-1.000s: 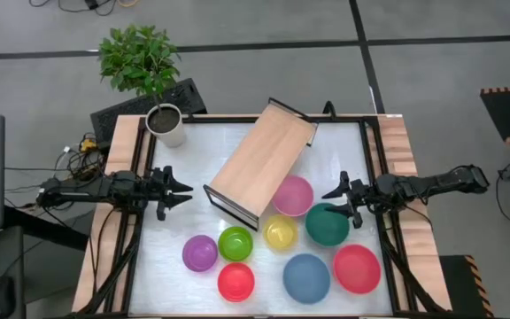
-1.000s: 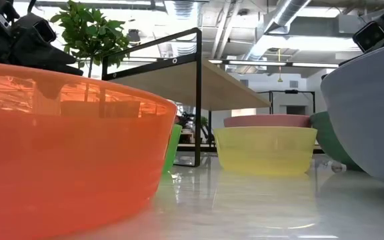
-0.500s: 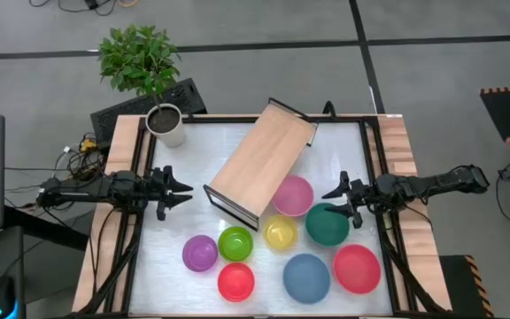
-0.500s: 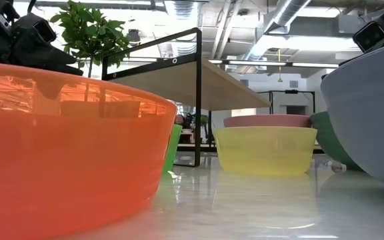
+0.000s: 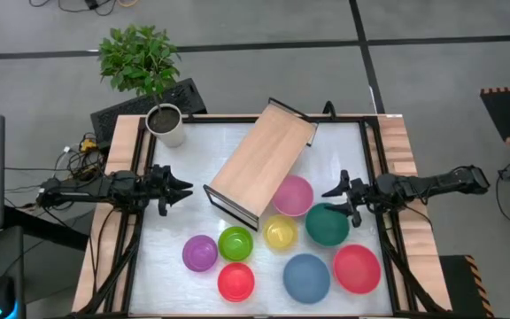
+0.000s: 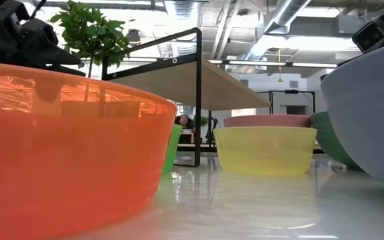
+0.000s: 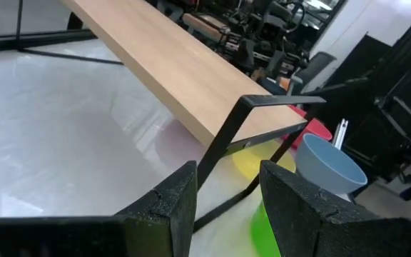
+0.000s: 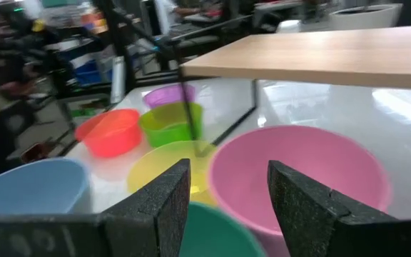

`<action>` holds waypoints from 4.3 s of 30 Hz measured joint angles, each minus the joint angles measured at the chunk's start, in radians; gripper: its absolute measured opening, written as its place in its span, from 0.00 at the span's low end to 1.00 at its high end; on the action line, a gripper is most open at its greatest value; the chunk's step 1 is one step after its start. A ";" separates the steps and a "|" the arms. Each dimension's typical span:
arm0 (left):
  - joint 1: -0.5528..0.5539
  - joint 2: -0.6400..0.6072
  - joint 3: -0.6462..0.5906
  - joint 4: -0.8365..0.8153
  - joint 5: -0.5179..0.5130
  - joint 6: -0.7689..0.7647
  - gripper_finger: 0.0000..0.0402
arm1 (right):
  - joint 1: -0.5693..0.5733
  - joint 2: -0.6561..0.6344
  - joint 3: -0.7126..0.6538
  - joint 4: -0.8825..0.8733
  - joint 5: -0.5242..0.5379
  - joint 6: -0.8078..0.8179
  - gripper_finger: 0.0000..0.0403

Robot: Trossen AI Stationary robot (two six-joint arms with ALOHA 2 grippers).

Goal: Place and stack bowls onto a shelf
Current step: Put the green bowl on the shelf

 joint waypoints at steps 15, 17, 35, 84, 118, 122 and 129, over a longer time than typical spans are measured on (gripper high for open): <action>0.000 0.000 -0.003 0.323 -0.092 -0.442 0.35 | -0.039 0.000 0.000 0.019 0.056 -0.070 0.53; 0.000 0.000 -0.003 0.384 -0.113 -0.448 0.35 | -0.043 0.000 0.000 0.019 0.055 -0.075 0.53; -0.003 0.136 0.069 0.768 -0.222 -0.313 0.35 | -0.035 -0.001 0.037 0.251 0.052 0.724 0.53; -0.003 0.328 0.490 0.005 -0.289 -0.260 0.35 | 0.029 0.943 0.789 -1.103 0.008 0.765 0.68; -0.003 0.328 0.490 -0.041 -0.282 -0.269 0.35 | -0.017 0.867 1.023 -1.415 -0.029 0.885 0.07; -0.003 0.328 0.490 -0.041 -0.282 -0.269 0.35 | -0.144 0.923 1.224 -1.495 0.005 0.812 0.07; -0.003 0.328 0.490 -0.041 -0.282 -0.270 0.35 | -0.453 1.167 1.564 -1.531 -0.004 0.425 0.07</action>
